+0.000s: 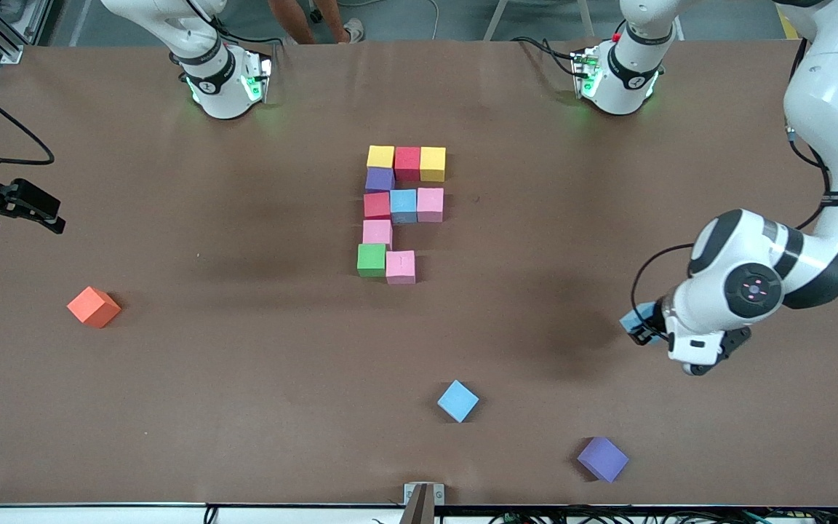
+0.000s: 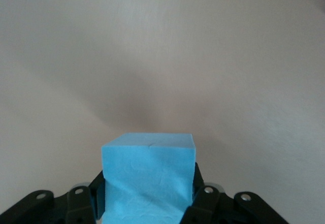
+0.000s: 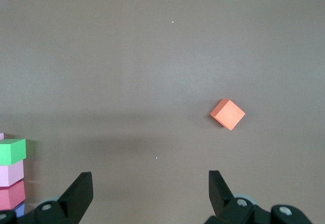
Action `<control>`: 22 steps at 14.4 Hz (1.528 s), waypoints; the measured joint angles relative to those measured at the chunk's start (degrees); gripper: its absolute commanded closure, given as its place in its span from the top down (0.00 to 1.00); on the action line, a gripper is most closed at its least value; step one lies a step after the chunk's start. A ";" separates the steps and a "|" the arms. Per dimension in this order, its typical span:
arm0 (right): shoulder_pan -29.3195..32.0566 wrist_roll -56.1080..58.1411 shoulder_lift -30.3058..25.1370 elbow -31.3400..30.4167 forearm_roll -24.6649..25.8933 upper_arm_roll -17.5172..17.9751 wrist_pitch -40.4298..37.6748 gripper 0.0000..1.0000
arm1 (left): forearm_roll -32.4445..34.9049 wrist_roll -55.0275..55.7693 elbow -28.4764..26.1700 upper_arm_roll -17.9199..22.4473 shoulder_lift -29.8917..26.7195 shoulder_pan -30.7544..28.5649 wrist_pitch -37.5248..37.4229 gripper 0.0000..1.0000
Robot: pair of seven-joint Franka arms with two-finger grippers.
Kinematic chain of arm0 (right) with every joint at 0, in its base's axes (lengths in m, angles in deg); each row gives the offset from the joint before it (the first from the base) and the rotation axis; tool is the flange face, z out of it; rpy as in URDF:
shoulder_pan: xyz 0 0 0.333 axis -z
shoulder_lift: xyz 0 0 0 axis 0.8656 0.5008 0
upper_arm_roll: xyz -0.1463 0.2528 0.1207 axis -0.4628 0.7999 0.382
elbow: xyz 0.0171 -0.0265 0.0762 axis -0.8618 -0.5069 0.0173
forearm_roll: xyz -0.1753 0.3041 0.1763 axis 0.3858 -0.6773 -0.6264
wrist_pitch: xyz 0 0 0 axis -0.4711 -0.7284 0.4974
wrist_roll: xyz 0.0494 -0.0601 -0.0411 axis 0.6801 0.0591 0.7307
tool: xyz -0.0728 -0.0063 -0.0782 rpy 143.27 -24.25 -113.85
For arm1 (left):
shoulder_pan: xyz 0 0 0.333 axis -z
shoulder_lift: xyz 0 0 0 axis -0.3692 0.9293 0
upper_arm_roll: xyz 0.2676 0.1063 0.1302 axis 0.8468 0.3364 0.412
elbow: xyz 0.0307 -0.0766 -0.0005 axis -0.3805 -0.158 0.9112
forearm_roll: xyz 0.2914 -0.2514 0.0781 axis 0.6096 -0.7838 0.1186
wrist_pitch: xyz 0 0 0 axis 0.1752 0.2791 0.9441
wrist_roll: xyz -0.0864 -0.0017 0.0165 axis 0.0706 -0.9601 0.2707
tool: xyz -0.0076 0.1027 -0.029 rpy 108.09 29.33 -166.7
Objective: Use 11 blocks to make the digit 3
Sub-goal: 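Grasp the blue cube with the left gripper, then carry the blue cube to the figure with the left gripper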
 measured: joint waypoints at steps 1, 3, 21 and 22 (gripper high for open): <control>0.00 0.00 0.00 0.00 0.00 0.00 0.00 1.00 | -0.01 7.00 -0.16 -0.44 0.00 1.60 -0.72 0.14; 0.00 0.00 0.00 0.00 0.01 0.12 0.00 1.00 | -0.03 20.30 -0.64 -0.48 0.10 5.96 -1.83 0.14; 0.16 -0.01 0.00 0.14 0.02 0.17 0.15 1.00 | -1.69 82.21 7.84 12.70 6.85 45.78 3.22 0.14; 0.17 -0.01 0.00 0.14 0.02 0.16 0.15 1.00 | -1.81 82.31 7.84 12.72 7.20 46.15 3.51 0.14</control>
